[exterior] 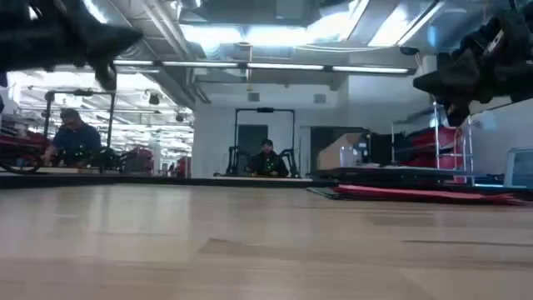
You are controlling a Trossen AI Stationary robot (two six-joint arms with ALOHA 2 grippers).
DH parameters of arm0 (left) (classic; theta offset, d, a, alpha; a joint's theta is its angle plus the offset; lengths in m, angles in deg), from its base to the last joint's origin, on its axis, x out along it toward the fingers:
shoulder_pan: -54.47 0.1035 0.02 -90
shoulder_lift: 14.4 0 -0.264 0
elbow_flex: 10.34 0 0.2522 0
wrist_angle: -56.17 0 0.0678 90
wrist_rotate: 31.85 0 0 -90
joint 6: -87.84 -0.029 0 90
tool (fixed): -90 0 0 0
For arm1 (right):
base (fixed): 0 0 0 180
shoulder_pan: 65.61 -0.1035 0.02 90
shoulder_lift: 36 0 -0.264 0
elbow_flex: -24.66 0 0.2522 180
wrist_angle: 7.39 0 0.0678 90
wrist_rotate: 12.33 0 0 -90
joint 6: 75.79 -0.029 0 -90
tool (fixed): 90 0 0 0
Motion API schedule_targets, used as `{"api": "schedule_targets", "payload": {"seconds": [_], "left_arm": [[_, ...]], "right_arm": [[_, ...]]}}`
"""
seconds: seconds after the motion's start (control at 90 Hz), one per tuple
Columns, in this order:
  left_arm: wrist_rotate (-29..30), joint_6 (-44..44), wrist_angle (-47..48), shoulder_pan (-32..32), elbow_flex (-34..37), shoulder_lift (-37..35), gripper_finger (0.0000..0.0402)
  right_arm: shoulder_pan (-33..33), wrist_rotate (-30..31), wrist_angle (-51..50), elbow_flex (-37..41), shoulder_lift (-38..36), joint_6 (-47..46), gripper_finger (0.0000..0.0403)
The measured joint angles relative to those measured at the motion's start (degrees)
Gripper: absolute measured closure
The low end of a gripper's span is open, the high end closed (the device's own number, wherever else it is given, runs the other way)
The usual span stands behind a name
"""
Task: Organize paper
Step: Put the red paper on the top left of the table
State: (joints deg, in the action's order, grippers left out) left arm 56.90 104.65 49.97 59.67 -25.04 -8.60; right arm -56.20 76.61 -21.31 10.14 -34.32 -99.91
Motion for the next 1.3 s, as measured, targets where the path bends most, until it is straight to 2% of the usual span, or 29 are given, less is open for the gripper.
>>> {"api": "schedule_targets", "payload": {"seconds": [0.111, 0.244, 0.544, 0.811, 1.044, 1.3], "left_arm": [[-0.87, 2.31, 1.62, -0.32, -2.25, 6.4, 0.0402], [-0.89, -0.03, 3.77, -0.48, -7.29, 19.29, 0.0402], [-1.12, -19.78, 3.09, -2.7, -26.4, 48.58, 0.04], [0.94, -39.24, 10.14, -2.44, -38.88, 69.08, 0.04], [4.65, -50.51, 10.06, -2.38, -47.32, 83.71, 0.0389], [4.7, -53.59, 9.72, -2.98, -53.43, 94.38, 0.0354]], "right_arm": [[0.0, 0.0, -0.01, -0.01, 0.0, -0.01, 0.0402], [-0.01, 0.0, 0.01, 0.01, 0.0, -0.01, 0.0402], [-0.02, 0.0, 0.01, 0.0, 0.0, -0.01, 0.0402], [-0.01, 0.0, 0.01, -0.01, 0.0, -0.01, 0.0402], [-0.02, 0.0, 0.01, 0.01, 0.0, 0.0, 0.0402], [-0.02, 0.53, 0.02, 0.0, 0.0, 1.14, 0.0402]]}}
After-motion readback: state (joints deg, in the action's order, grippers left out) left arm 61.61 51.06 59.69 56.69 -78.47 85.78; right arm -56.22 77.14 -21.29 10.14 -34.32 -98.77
